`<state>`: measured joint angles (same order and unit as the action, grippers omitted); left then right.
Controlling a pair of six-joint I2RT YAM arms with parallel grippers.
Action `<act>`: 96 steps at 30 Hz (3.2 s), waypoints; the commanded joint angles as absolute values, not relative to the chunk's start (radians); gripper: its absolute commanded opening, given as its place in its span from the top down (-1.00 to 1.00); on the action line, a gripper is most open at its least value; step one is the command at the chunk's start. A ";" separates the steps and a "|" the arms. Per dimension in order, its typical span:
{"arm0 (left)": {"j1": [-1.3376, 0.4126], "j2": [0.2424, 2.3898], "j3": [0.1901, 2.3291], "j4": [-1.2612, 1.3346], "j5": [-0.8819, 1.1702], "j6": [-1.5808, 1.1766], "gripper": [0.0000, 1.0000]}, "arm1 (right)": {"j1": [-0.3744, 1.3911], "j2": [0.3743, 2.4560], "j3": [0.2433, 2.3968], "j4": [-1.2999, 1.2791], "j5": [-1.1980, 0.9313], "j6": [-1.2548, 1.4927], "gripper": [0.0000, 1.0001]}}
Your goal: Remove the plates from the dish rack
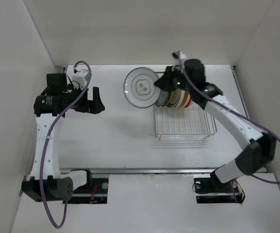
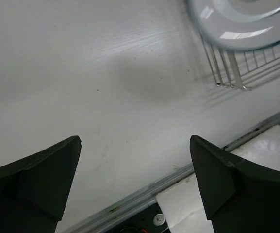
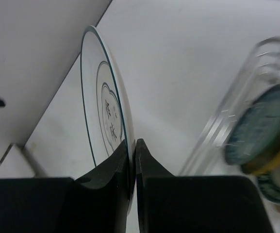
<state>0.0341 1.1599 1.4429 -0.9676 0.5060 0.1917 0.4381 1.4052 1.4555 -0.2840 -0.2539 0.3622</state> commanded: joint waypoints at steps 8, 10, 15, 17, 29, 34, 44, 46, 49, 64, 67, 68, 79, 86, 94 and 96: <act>0.031 1.276 1.421 -0.922 0.601 0.238 -0.72 | 0.634 1.687 1.453 0.151 -0.656 0.549 1.00; 0.031 1.295 1.398 -0.931 0.592 0.256 -0.65 | 0.656 1.709 1.453 0.179 -0.684 0.560 1.00; 0.031 1.305 1.387 -0.950 0.647 0.275 -0.32 | 0.690 1.756 1.453 0.254 -0.765 0.587 1.00; 0.031 1.305 1.387 -0.950 0.647 0.252 -0.06 | 0.703 1.770 1.463 0.255 -0.767 0.588 1.00; 0.031 1.296 1.439 -1.012 0.594 0.204 1.00 | 0.703 1.759 1.491 0.105 -0.634 0.548 0.32; 0.055 1.363 1.439 -0.980 0.509 0.147 1.00 | 0.663 1.703 1.588 -0.139 -0.378 0.483 0.04; 0.103 1.719 1.491 -0.953 0.615 0.114 1.00 | 0.571 1.387 1.611 -0.417 0.199 0.422 -0.22; 0.103 1.796 1.500 -0.927 0.650 0.114 1.00 | 0.560 1.330 1.601 -0.471 0.262 0.410 -0.25; 0.112 1.879 1.522 -0.905 0.669 0.103 1.00 | 0.549 1.292 1.614 -0.563 0.461 0.419 -0.28; 0.146 2.059 1.591 -0.931 0.554 0.028 0.25 | 0.381 1.423 1.595 -0.678 0.589 0.407 -0.28; 0.146 2.033 1.591 -0.943 0.514 0.015 -0.34 | 0.370 1.475 1.595 -0.658 0.560 0.393 -0.15; 0.146 2.033 1.591 -0.960 0.488 0.015 -0.42 | 0.370 1.489 1.595 -0.658 0.560 0.379 -0.15; 0.146 1.841 1.612 -1.045 0.308 0.028 -0.55 | 0.350 1.577 1.605 -0.638 0.612 0.367 0.00; 0.146 1.700 1.563 -1.054 0.286 0.074 -0.55 | 0.341 1.644 1.605 -0.604 0.563 0.345 0.03; 0.146 1.666 1.511 -1.045 0.233 0.074 -0.55 | 0.341 1.666 1.605 -0.595 0.574 0.345 0.03; 0.146 1.657 1.511 -1.045 0.233 0.074 -0.55 | 0.341 1.692 1.605 -0.595 0.597 0.345 0.03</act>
<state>0.1444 1.6924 1.5154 -1.0233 0.2508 0.0574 0.3416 1.6783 1.5887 -0.6388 0.5671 0.3557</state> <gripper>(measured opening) 0.775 0.484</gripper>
